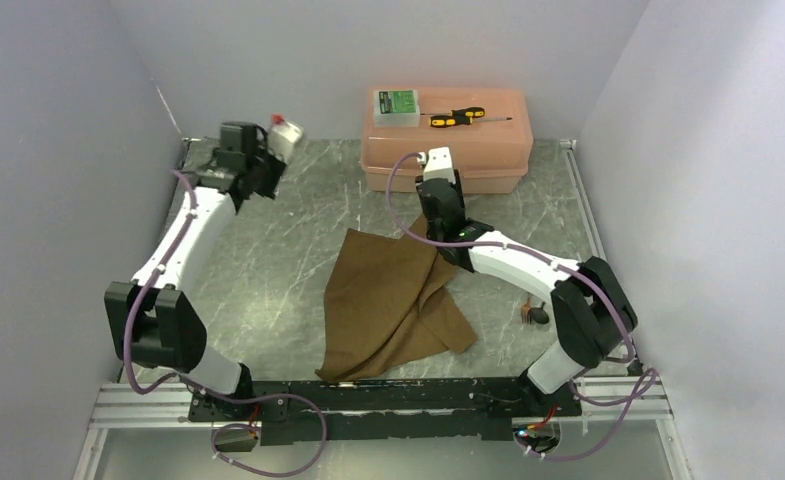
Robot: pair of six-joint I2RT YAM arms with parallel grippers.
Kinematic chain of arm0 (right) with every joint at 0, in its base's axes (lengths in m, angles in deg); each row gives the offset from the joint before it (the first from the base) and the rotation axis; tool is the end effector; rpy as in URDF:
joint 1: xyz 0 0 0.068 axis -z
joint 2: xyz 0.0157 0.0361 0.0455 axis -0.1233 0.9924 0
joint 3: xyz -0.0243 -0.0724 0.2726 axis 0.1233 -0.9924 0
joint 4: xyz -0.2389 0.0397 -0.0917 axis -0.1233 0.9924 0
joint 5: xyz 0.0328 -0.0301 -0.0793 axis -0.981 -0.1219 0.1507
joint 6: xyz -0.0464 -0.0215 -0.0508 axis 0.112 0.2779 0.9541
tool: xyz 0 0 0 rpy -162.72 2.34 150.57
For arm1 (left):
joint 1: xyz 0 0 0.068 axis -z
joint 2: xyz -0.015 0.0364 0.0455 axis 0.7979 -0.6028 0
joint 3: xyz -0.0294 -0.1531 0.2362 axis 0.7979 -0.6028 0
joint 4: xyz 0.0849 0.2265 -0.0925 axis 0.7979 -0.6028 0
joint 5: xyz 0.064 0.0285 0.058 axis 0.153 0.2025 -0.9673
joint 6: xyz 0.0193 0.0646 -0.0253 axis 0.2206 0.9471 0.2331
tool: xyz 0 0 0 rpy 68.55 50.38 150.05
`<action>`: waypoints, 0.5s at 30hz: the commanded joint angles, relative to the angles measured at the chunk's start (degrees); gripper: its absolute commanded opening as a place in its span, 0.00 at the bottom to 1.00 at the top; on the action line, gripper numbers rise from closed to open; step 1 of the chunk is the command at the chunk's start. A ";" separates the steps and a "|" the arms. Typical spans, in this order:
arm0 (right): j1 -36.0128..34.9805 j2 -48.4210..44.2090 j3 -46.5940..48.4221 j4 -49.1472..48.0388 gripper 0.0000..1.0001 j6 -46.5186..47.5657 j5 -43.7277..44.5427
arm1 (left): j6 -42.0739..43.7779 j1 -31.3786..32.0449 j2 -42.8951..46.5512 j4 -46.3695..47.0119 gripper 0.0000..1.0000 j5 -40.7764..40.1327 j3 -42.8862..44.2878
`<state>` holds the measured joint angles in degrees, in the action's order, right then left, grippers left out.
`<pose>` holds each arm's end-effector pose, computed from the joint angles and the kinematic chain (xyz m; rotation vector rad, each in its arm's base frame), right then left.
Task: Fold the napkin into a case and place the utensils inside
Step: Flatten out the crumpled napkin at the center of the board.
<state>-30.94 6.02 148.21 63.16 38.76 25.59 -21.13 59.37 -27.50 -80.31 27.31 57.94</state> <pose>0.3137 0.1958 0.2781 -0.1502 1.8278 -0.2249 0.3581 -0.0446 0.3485 0.5826 2.1048 0.0808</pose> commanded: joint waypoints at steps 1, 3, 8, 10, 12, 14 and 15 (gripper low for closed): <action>0.78 2.16 2.25 0.90 0.51 -4.17 -1.25 | 1.59 11.24 3.11 -7.19 0.28 7.10 -7.24; 0.88 2.39 1.86 1.86 0.64 -5.72 0.62 | 1.51 15.17 3.14 -5.98 0.38 7.72 -9.85; 1.06 -0.92 0.88 7.86 0.84 -12.26 5.15 | 1.33 19.63 -3.83 -4.54 0.41 8.01 -8.66; 1.01 -3.93 -0.49 11.57 0.84 -16.08 3.83 | 1.55 20.07 -7.41 -3.64 0.41 8.06 -7.17; 0.69 -7.68 -2.96 14.66 0.83 -20.35 1.02 | 1.94 20.47 -11.05 -2.71 0.40 7.92 -5.96; -0.24 -11.44 -6.04 17.38 0.80 -24.21 -2.62 | 2.94 20.82 -14.01 -0.11 0.39 7.15 -6.39; -1.03 -12.39 -7.33 18.96 0.78 -25.83 -3.63 | 3.41 21.00 -15.60 1.99 0.38 6.96 -6.77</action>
<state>-30.37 0.38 144.58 75.23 22.96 26.20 -20.15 79.61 -38.80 -83.99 34.31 50.07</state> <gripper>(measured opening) 0.805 0.397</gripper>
